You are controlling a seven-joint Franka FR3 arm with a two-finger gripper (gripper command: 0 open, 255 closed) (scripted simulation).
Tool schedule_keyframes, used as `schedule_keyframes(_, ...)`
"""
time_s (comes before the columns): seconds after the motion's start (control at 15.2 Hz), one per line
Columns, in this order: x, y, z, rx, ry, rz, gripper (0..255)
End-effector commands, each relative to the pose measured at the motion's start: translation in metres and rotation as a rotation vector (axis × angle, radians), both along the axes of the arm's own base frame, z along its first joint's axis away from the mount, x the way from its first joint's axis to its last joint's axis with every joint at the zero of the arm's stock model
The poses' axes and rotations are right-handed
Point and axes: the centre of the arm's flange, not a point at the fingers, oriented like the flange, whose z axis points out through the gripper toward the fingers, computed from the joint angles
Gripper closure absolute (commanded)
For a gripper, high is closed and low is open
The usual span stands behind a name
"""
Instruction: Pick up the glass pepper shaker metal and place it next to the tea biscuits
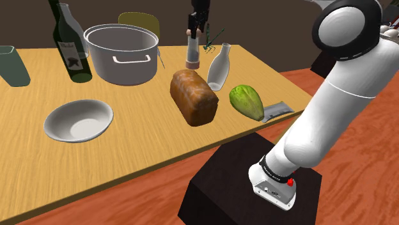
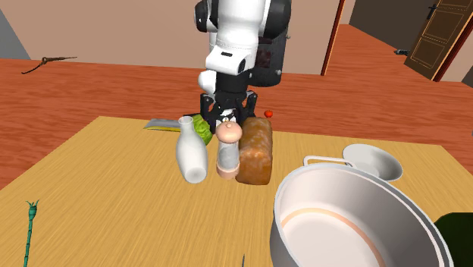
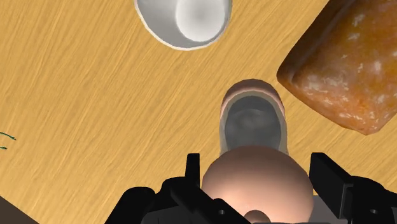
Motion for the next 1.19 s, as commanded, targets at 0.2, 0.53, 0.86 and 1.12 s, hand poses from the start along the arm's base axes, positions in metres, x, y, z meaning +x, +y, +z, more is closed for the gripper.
schedule_keyframes(0.2,-0.048,-0.039,0.022,0.000,0.000,0.001,255)
schedule_keyframes(0.53,-0.097,-0.078,0.043,0.000,0.000,0.001,255)
schedule_keyframes(0.86,-0.146,-0.118,0.065,0.000,0.000,0.001,255)
schedule_keyframes(1.12,-0.184,-0.149,0.082,0.000,0.000,0.001,255)
